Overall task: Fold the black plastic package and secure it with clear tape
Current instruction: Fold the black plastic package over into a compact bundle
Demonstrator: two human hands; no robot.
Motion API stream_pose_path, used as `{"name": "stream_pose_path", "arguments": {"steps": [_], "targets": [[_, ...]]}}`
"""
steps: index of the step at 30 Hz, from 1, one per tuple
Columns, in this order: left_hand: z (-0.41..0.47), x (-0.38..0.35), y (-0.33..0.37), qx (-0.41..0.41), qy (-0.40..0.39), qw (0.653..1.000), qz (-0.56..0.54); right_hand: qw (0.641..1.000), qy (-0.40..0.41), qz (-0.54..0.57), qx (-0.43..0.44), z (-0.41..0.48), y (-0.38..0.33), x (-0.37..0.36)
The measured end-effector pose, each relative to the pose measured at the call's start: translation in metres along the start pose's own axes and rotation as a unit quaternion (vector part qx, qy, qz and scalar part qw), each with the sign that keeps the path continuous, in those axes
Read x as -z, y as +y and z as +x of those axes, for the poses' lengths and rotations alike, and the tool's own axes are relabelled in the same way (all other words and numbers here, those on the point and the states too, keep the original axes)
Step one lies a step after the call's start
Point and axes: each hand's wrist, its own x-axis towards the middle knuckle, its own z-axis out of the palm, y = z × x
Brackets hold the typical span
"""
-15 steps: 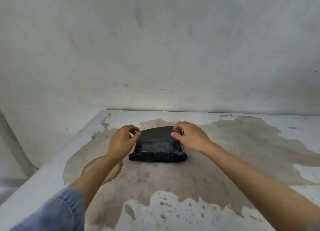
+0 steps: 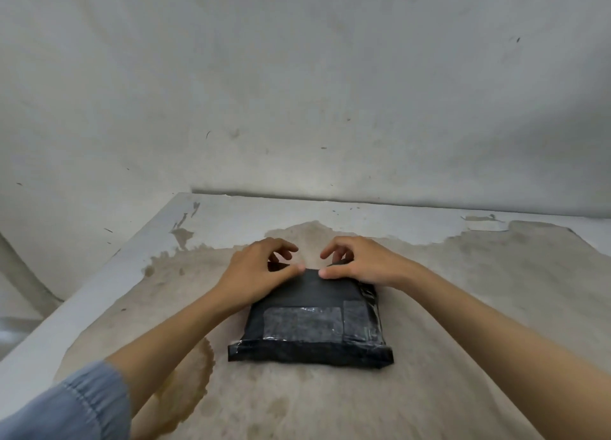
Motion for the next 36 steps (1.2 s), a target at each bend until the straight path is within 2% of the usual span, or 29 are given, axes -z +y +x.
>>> {"name": "stream_pose_path", "arguments": {"steps": [7, 16, 18, 21, 23, 29, 33, 36], "targets": [[0.009, 0.004, -0.003, 0.006, -0.037, 0.999, 0.012, 0.999, -0.008, 0.045, 0.007, 0.009, 0.007, 0.000], [0.010, 0.015, -0.007, -0.004, -0.120, 0.993, 0.019, 0.999, -0.011, -0.011, 0.028, 0.005, 0.005, -0.001], [0.009, 0.013, -0.008, 0.000, -0.096, 0.994, 0.058, 0.999, -0.005, -0.026, 0.031, 0.005, 0.003, -0.002], [0.005, 0.015, -0.008, 0.048, 0.007, 0.992, 0.113, 0.999, -0.005, -0.039, 0.038, 0.007, 0.002, -0.005], [0.001, 0.020, -0.006, 0.093, 0.020, 0.990, 0.108, 0.998, -0.006, -0.042, 0.039, 0.007, 0.002, -0.006], [-0.002, 0.029, 0.004, 0.205, -0.044, 0.976, -0.067, 0.999, -0.002, -0.038, 0.035, 0.004, 0.001, -0.007], [-0.002, 0.020, 0.007, 0.242, 0.007, 0.946, -0.214, 1.000, 0.008, -0.011, 0.027, -0.001, 0.001, -0.006], [-0.004, 0.015, 0.007, 0.221, 0.044, 0.924, -0.308, 0.999, 0.008, 0.032, 0.016, -0.006, -0.001, -0.002]]}}
